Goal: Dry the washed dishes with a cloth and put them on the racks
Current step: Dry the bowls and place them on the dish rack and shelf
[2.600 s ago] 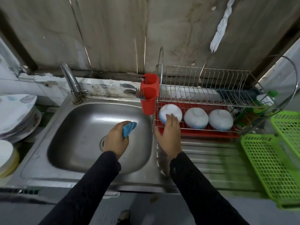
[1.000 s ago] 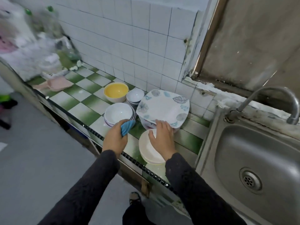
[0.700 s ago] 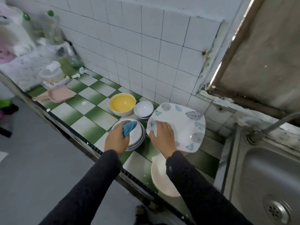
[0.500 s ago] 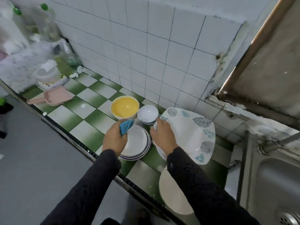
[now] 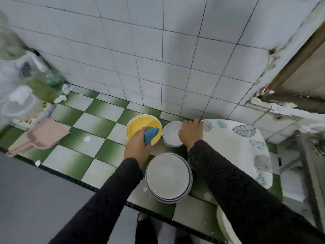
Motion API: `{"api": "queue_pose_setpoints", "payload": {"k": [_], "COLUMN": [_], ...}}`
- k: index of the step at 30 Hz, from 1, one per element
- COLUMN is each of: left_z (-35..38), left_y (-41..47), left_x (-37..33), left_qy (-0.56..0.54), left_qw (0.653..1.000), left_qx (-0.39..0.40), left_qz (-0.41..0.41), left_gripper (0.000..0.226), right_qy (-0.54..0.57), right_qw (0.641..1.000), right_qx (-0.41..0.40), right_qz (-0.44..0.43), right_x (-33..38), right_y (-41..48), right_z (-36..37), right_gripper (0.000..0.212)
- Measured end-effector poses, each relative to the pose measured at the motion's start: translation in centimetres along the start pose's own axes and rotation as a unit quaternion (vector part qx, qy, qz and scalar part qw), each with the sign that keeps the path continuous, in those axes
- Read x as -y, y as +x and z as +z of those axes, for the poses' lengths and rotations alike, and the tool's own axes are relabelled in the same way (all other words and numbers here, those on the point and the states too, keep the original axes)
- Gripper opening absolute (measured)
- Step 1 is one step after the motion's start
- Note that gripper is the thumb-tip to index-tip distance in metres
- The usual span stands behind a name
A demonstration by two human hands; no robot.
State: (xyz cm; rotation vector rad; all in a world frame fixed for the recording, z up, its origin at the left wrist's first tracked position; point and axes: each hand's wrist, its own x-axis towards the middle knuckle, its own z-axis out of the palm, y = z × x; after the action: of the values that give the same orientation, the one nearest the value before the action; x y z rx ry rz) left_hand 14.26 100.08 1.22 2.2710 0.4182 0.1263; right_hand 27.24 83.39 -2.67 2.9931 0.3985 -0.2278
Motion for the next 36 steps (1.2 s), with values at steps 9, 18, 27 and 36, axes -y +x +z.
{"api": "queue_pose_setpoints", "payload": {"k": [9,18,27,36], "left_z": [-1.2,-0.8,-0.9,-0.9], "left_y": [4.3,4.9,4.1,3.0], "left_x": [2.2,3.6,3.7,2.0], "left_qy": [-0.003,-0.032,-0.04,-0.09], "left_qw": [0.996,0.991,0.991,0.992], "left_qx": [0.066,0.106,0.11,0.085], "left_qz": [0.065,0.075,0.069,-0.024], "left_gripper": [0.037,0.041,0.039,0.013], "right_qy": [-0.154,-0.051,0.137,0.225], "right_qw": [0.986,0.998,0.99,0.973], "right_qx": [0.05,0.03,0.012,-0.016], "right_qz": [0.052,0.01,0.029,0.051], "right_x": [1.6,2.4,2.5,1.7], "right_y": [2.7,3.0,1.1,-2.0], "right_z": [0.6,0.8,-1.7,-4.4], "right_gripper": [0.028,0.028,0.028,0.026]}}
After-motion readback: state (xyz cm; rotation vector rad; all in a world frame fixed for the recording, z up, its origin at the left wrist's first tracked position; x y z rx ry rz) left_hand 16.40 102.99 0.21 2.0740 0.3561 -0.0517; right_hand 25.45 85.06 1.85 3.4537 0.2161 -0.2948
